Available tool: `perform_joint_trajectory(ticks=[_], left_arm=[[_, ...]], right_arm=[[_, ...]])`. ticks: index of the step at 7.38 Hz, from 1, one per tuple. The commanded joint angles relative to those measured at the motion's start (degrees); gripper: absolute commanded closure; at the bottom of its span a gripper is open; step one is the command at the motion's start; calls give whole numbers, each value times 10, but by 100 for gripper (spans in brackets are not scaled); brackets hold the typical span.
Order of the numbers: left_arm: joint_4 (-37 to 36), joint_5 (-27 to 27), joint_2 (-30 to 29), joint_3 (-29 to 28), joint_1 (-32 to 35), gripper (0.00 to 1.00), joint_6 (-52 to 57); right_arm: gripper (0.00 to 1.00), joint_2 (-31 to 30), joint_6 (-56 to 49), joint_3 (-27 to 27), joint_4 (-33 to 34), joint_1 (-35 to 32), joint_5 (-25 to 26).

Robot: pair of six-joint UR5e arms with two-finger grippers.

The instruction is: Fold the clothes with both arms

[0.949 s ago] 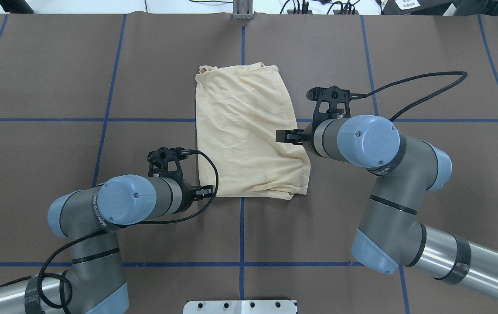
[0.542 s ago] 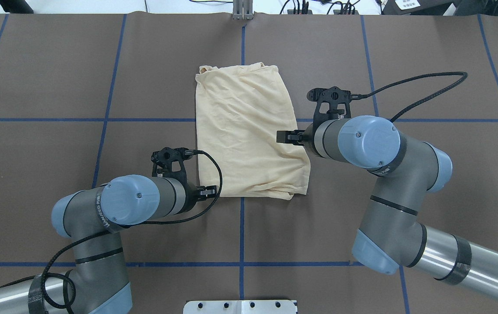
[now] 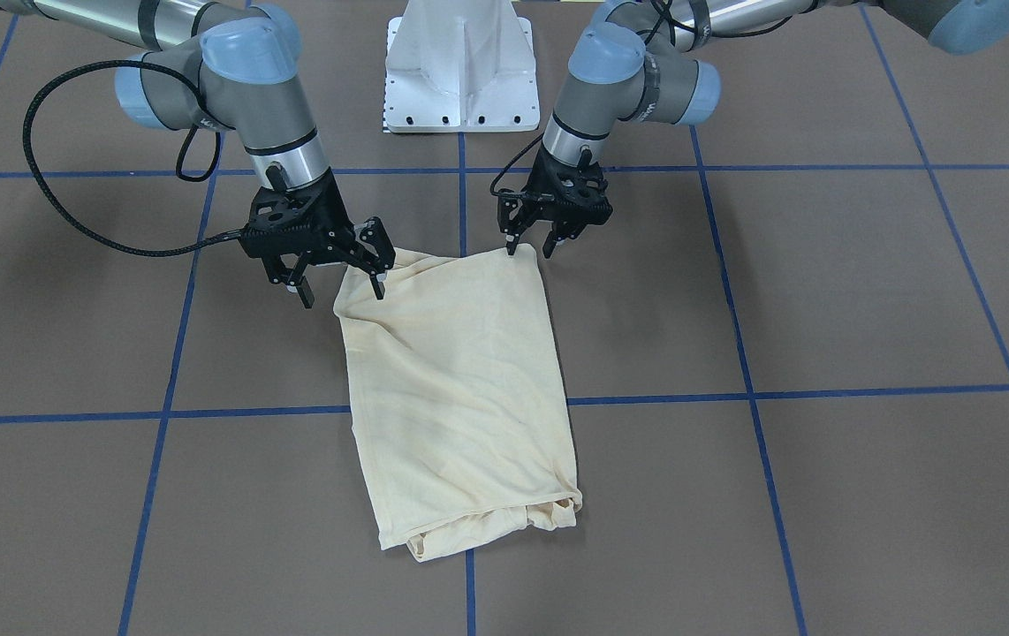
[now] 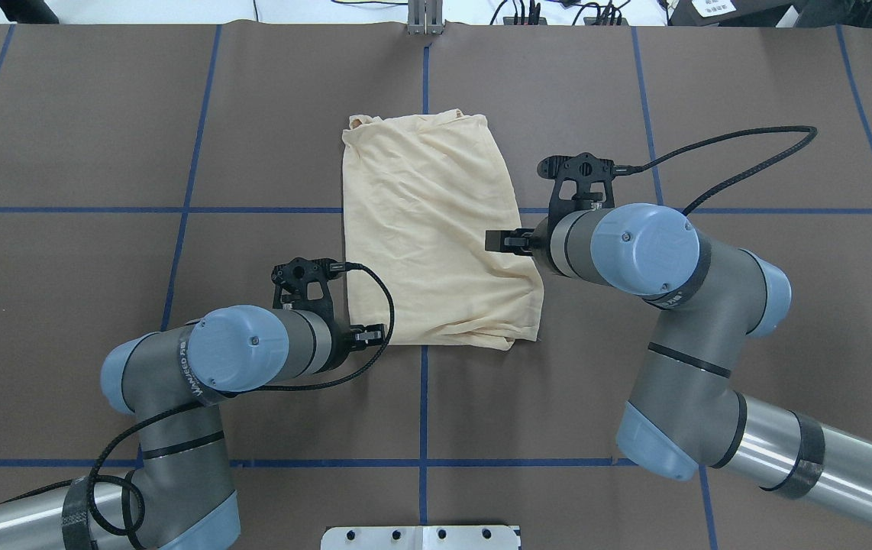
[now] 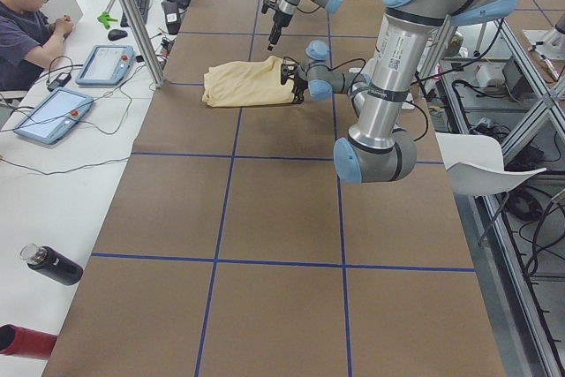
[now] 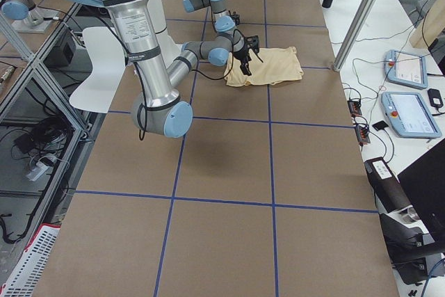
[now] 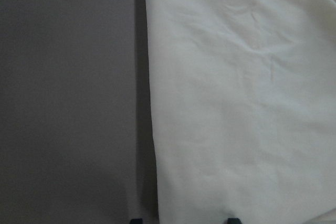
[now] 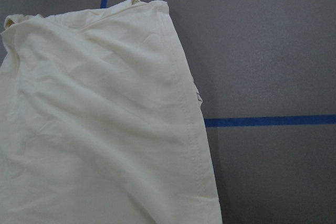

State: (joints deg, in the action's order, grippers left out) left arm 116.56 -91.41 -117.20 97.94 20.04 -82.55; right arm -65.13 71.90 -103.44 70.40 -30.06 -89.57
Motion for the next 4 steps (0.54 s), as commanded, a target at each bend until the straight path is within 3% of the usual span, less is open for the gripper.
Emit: perform_joint_trajectory(ticks=[1,4], left_arm=[[0,0,-7,-11,0,47,-2],[0,0,-11,-15,0,79,-2]], right_arm=[[0,0,-2,2,0,0,0],[0,1,-3,3,0,0,1]])
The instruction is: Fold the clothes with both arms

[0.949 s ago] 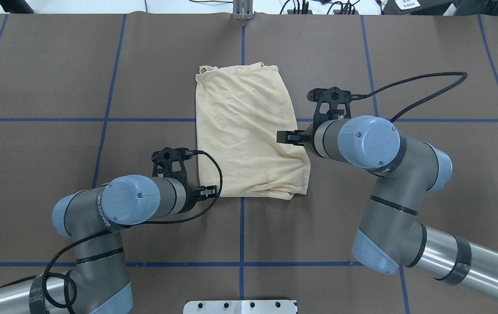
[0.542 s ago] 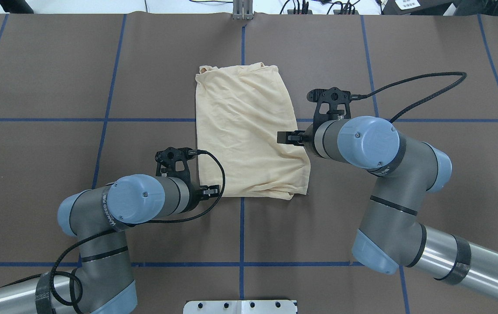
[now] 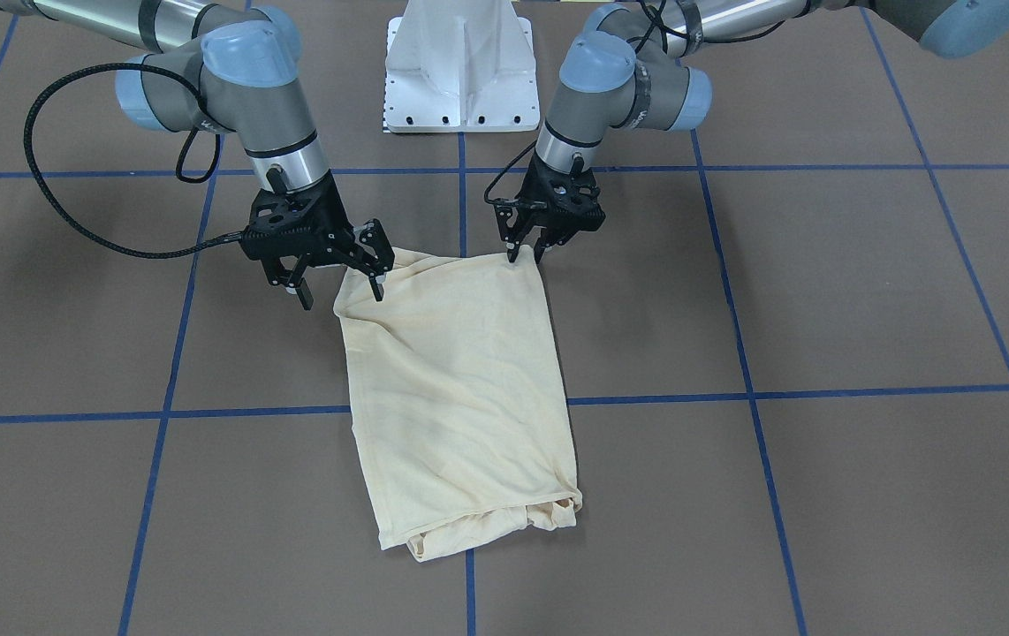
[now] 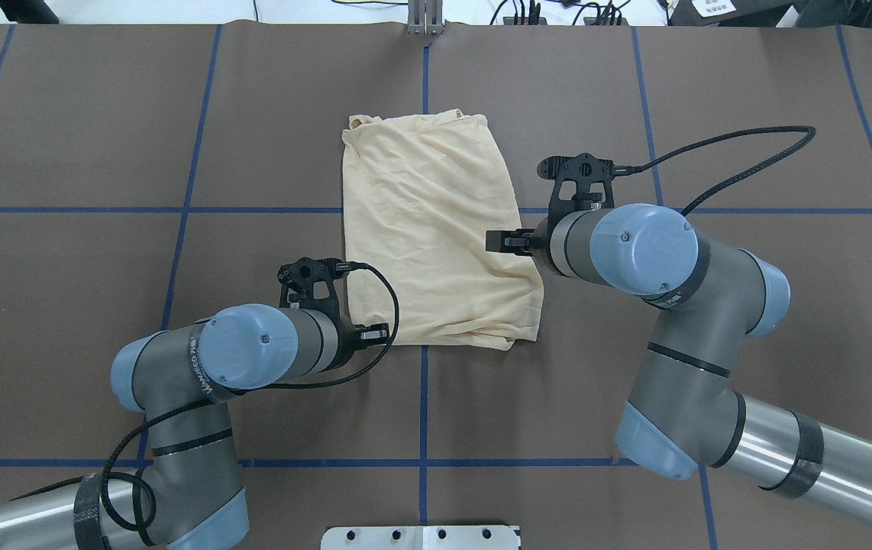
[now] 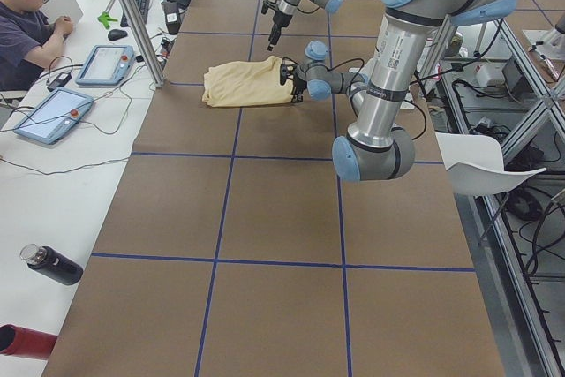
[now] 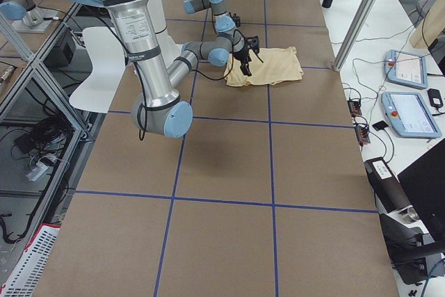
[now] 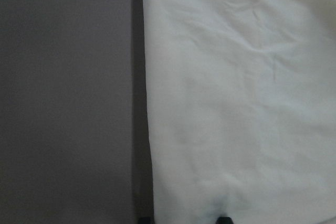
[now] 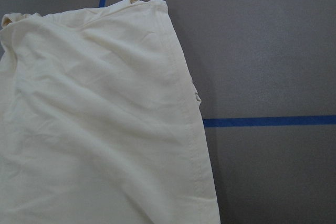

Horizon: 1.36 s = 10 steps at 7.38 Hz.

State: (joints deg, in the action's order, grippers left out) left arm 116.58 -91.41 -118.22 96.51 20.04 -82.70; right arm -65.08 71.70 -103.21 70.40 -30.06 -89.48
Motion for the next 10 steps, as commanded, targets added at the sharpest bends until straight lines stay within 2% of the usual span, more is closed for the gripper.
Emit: perform_joint_trajectory(ticks=[1,5,6,7,8,10], left_arm=[[0,0,-1,-1,0,99,-1],[-6,-3,7,30,11,100,17],[-7,-2,9,32,11,100,16],[-7,-2,9,33,11,100,15],[-7,-1,9,32,11,100,14],[-7,-1,9,32,10,100,10]], right_arm=[[0,0,0,0,0,0,0],[1,-1,22,7,10,14,4],[2,-2,121,6,16,30,5],[6,1,194,1,40,53,27],[15,2,265,0,50,76,52],[28,9,381,0,90,104,56]])
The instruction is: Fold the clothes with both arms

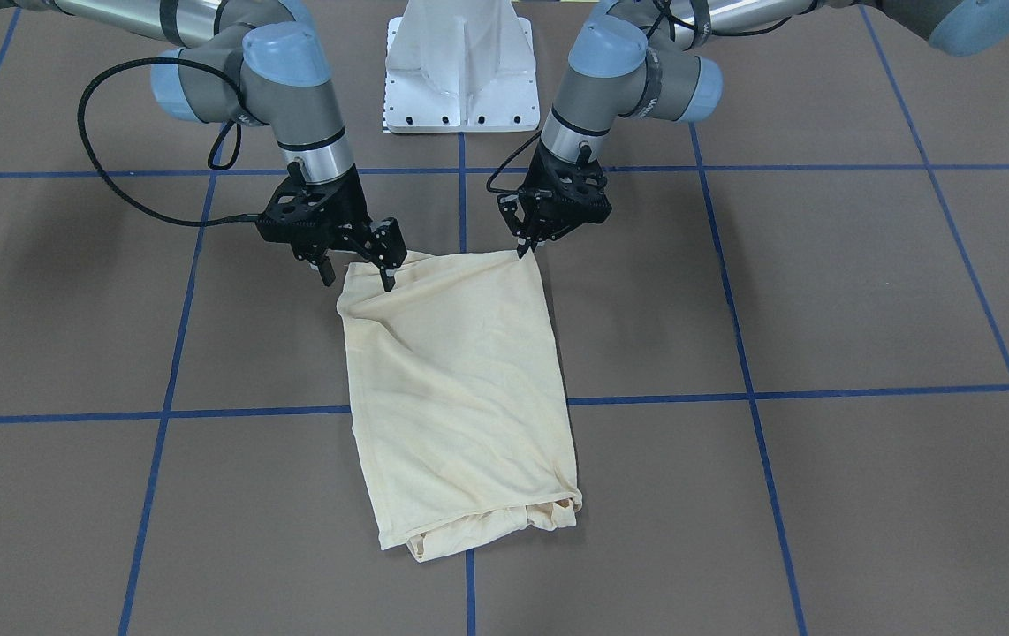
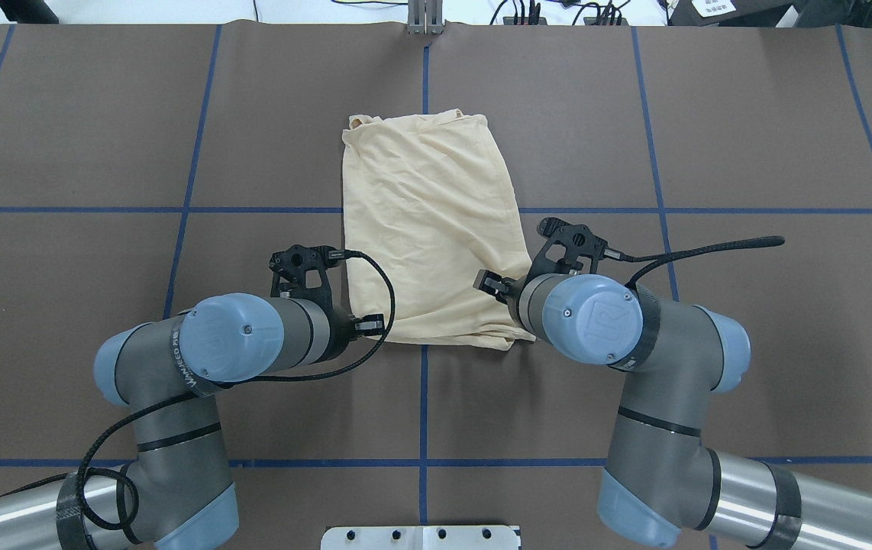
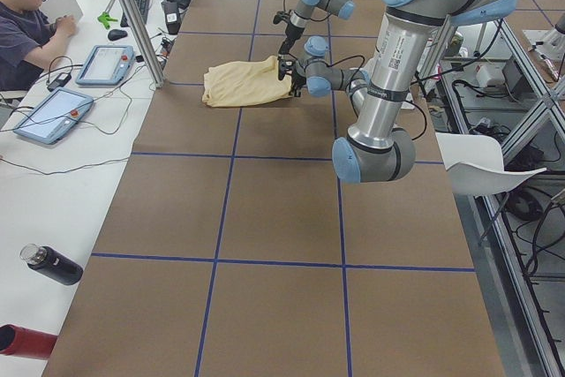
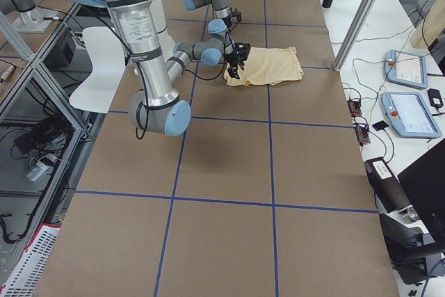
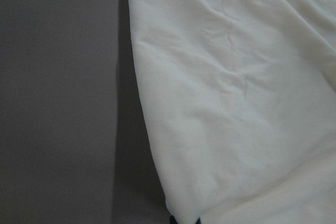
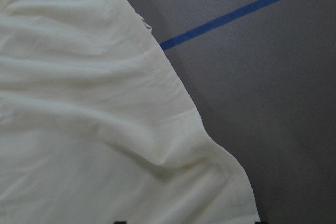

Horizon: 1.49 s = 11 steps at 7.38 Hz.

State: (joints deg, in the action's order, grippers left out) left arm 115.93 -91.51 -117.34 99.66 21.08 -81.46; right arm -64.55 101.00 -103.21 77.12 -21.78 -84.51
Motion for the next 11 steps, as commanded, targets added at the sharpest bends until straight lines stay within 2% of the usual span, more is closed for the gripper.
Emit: perform_joint_trajectory(ticks=[1,3,5,6,8,11], left_arm=[[0,0,0,0,-1,100,-5],[0,1,0,0,-1,100,-5],[0,1,0,0,-1,100,-5],[0,1,0,0,-1,100,-5],[1,1,0,1,-1,100,-5],[1,1,0,0,-1,100,-4]], right_arm=[[29,7,107,-1,39,31,17],[29,13,157,-1,74,61,52],[28,14,159,6,74,71,59],[32,22,160,8,75,71,66],[75,49,173,33,74,65,69],[67,48,162,48,87,60,80]])
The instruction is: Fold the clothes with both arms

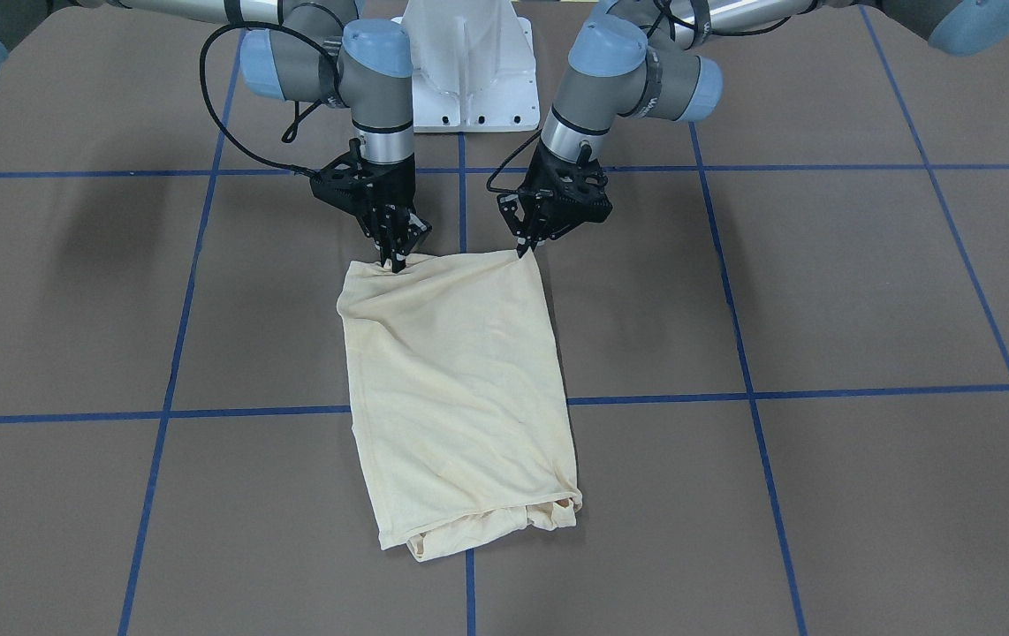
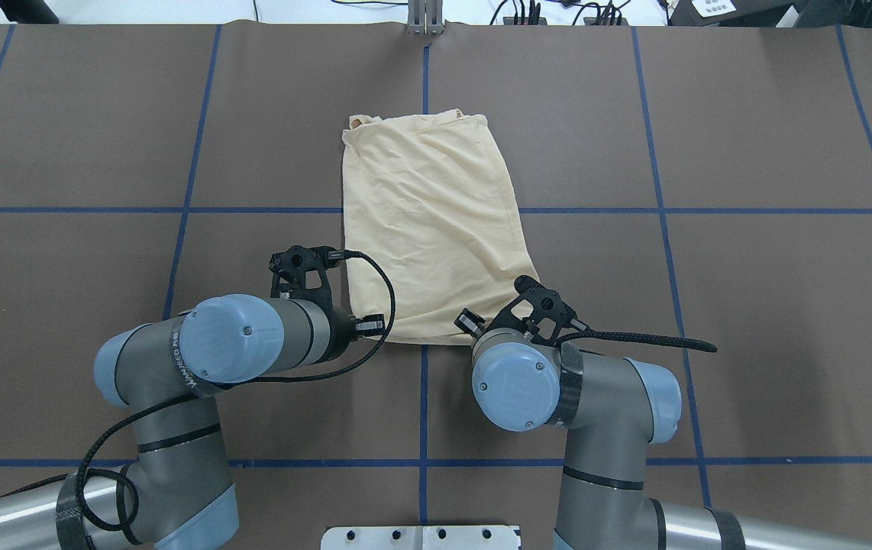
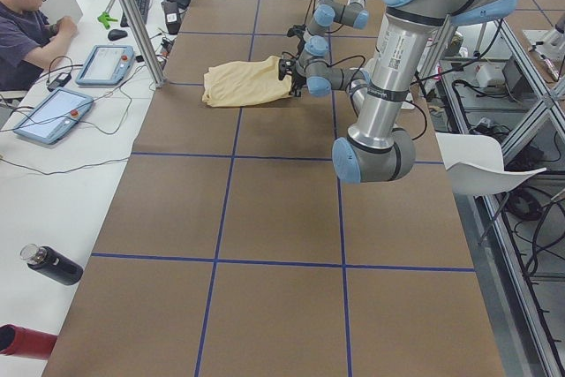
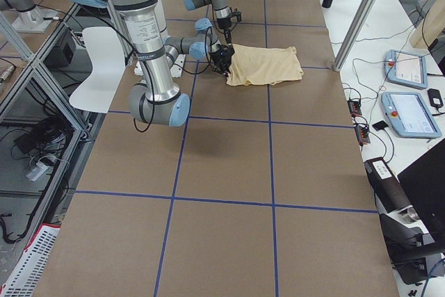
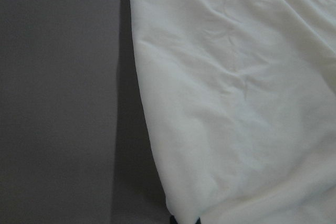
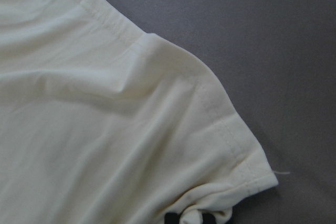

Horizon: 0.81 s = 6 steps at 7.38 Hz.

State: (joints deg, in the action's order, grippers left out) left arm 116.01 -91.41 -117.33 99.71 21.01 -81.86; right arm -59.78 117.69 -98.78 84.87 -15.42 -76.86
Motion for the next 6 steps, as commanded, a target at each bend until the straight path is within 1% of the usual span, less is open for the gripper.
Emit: perform_joint_trajectory(ticks=[1,2,3,5,6], left_arm=[[0,0,0,0,0,100,0],[0,0,0,1,0,100,0],[0,0,0,1,0,100,0],[0,0,0,1,0,100,0],[-2,-1,0,9,0,100,0]], right_arm=[[65,1,-21,3,20,-8,3],[73,1,-25,3,21,-13,3],[100,1,-21,3,21,-14,3],[100,12,-18,1,21,-29,4],[100,13,-24,-11,21,-38,3]])
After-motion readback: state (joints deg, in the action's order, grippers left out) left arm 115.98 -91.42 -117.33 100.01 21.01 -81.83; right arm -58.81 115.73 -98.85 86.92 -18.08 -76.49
